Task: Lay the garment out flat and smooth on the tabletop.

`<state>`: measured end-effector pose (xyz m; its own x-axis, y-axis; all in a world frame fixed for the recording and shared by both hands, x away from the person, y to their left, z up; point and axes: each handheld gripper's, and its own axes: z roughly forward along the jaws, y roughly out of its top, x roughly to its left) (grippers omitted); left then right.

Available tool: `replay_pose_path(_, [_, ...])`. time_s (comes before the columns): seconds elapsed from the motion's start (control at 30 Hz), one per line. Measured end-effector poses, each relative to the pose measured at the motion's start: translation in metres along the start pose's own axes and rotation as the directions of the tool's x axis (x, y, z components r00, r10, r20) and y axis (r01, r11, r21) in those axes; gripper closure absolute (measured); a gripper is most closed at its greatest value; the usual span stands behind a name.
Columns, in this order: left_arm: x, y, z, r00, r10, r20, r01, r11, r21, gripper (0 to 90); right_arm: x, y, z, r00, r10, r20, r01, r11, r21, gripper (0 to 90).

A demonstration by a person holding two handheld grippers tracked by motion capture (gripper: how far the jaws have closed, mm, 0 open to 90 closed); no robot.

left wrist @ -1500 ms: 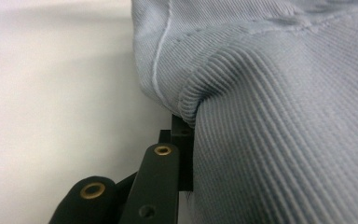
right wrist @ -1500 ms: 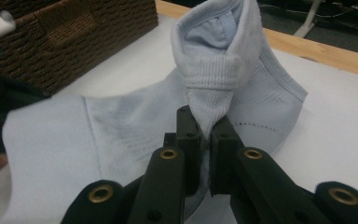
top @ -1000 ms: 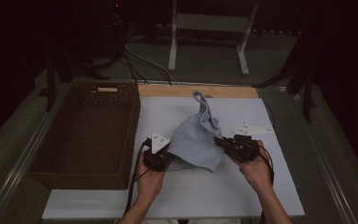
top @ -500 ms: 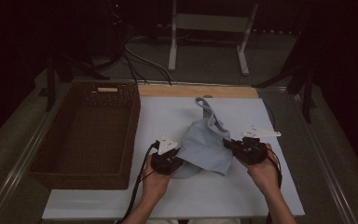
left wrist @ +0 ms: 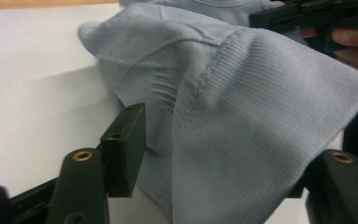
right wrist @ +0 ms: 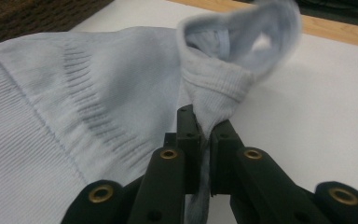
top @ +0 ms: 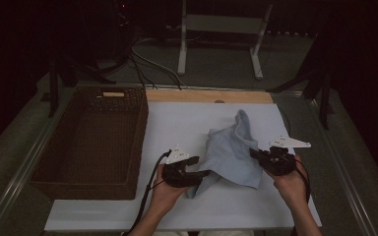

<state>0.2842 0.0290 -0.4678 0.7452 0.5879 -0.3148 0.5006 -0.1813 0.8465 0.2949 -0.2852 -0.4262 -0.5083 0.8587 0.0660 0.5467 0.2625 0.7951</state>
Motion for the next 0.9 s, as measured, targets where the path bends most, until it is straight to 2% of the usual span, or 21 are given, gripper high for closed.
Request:
replay_pose_path(0.07, [0.000,-0.001,0.001,0.9998,-0.004,0.020,0.004,1.0000,0.002,29.6,-0.003,-0.002,-0.001,1.0000,0.006,0.007,-0.006,1.000,0.002,85.9])
replay_pose_path(0.17, [-0.002,-0.002,0.000,0.9989,0.012,0.046,-0.012,0.9999,-0.007,22.8,-0.006,-0.003,-0.003,0.9998,0.012,0.017,-0.013,1.000,0.004,85.9])
replay_pose_path(0.23, [-0.003,-0.003,-0.001,0.9987,0.027,0.044,-0.027,0.9996,-0.006,22.3,-0.008,-0.004,-0.004,0.9996,0.014,0.023,-0.014,1.000,0.006,85.9])
replay_pose_path(0.37, [-0.003,-0.003,-0.003,0.9982,0.030,0.051,-0.030,0.9995,-0.008,20.3,-0.011,-0.005,-0.005,0.9990,0.025,0.036,-0.025,1.000,0.004,85.8])
replay_pose_path(0.43, [-0.002,-0.003,-0.003,0.9976,0.029,0.064,-0.029,0.9996,-0.004,10.2,-0.012,-0.005,-0.005,0.9988,0.028,0.040,-0.029,1.000,0.005,85.8])
replay_pose_path(0.57, [-0.001,-0.003,-0.003,0.9972,0.036,0.065,-0.035,0.9993,-0.007,9.1,-0.015,-0.006,-0.006,0.9982,0.032,0.051,-0.033,0.999,0.008,85.7])
replay_pose_path(0.6, [-0.001,-0.003,-0.004,0.9972,0.036,0.066,-0.035,0.9993,-0.008,3.9,-0.016,-0.006,-0.006,0.9980,0.034,0.053,-0.035,0.999,0.009,85.7])
replay_pose_path(0.77, [0.002,-0.002,-0.005,0.9967,0.022,0.078,-0.020,0.9995,-0.025,3.9,-0.019,-0.008,-0.009,0.9962,0.031,0.081,-0.032,0.999,0.010,85.4])
replay_pose_path(0.9, [0.003,-0.002,-0.006,0.9974,0.017,0.070,-0.015,0.9994,-0.031,3.9,-0.023,-0.009,-0.013,0.9930,0.035,0.113,-0.036,0.999,0.009,84.6])
